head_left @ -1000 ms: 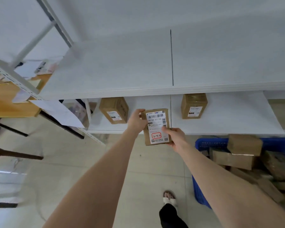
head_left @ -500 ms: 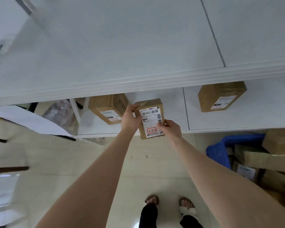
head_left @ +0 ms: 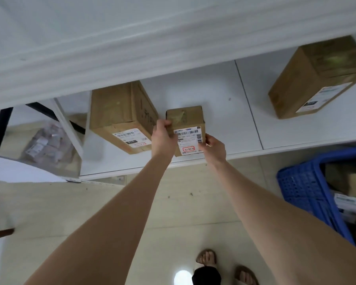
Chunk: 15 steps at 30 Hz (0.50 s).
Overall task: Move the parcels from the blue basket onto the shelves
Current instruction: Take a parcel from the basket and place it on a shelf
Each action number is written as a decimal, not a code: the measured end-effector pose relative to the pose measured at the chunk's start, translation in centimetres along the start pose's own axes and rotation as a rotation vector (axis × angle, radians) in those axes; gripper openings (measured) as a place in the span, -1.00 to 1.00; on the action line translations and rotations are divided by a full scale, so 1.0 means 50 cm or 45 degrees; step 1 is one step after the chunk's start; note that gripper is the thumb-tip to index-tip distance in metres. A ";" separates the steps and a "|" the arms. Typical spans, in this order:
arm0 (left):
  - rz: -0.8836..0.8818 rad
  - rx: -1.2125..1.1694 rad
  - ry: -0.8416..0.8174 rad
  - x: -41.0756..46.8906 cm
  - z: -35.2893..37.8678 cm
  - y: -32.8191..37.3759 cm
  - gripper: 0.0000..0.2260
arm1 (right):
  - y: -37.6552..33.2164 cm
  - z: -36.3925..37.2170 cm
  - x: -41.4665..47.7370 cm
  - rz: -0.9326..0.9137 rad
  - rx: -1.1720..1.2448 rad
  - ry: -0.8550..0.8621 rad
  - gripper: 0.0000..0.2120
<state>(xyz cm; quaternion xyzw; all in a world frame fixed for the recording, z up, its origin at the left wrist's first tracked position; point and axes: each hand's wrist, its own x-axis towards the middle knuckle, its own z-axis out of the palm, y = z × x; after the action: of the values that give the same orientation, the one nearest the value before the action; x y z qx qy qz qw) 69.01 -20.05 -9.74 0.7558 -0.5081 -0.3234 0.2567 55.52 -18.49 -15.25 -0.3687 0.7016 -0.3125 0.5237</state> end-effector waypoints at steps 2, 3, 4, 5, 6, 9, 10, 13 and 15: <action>0.022 0.005 0.009 -0.008 0.008 -0.013 -0.67 | 0.015 0.005 0.002 0.017 0.019 0.014 -0.73; 0.031 0.005 0.015 -0.012 0.012 -0.020 -0.67 | 0.021 0.008 0.002 0.028 0.030 0.018 -0.74; 0.033 0.005 0.017 -0.018 0.015 -0.027 -0.67 | 0.028 0.009 0.002 0.034 0.033 0.018 -0.74; 0.033 0.002 0.018 -0.024 0.018 -0.033 -0.67 | 0.032 0.010 0.000 0.037 0.032 0.013 -0.73; 0.037 -0.003 0.021 -0.028 0.021 -0.039 -0.67 | 0.037 0.011 -0.001 0.040 0.031 0.007 -0.71; 0.044 -0.034 0.034 -0.039 0.027 -0.049 -0.68 | 0.044 0.012 -0.006 0.051 0.036 0.003 -0.66; 0.039 -0.036 0.031 -0.042 0.028 -0.050 -0.68 | 0.045 0.013 -0.006 0.056 0.021 0.000 -0.65; 0.047 -0.004 0.022 -0.053 0.037 -0.056 -0.68 | 0.051 0.013 -0.002 0.044 -0.103 0.003 -0.63; 0.062 0.018 0.008 -0.062 0.041 -0.059 -0.66 | 0.053 0.012 -0.002 0.040 -0.200 -0.002 -0.64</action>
<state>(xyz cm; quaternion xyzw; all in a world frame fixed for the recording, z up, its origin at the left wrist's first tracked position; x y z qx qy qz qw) 68.42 -16.23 -12.51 0.7461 -0.5278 -0.3110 0.2608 55.61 -17.03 -17.51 -0.3977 0.7293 -0.2479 0.4986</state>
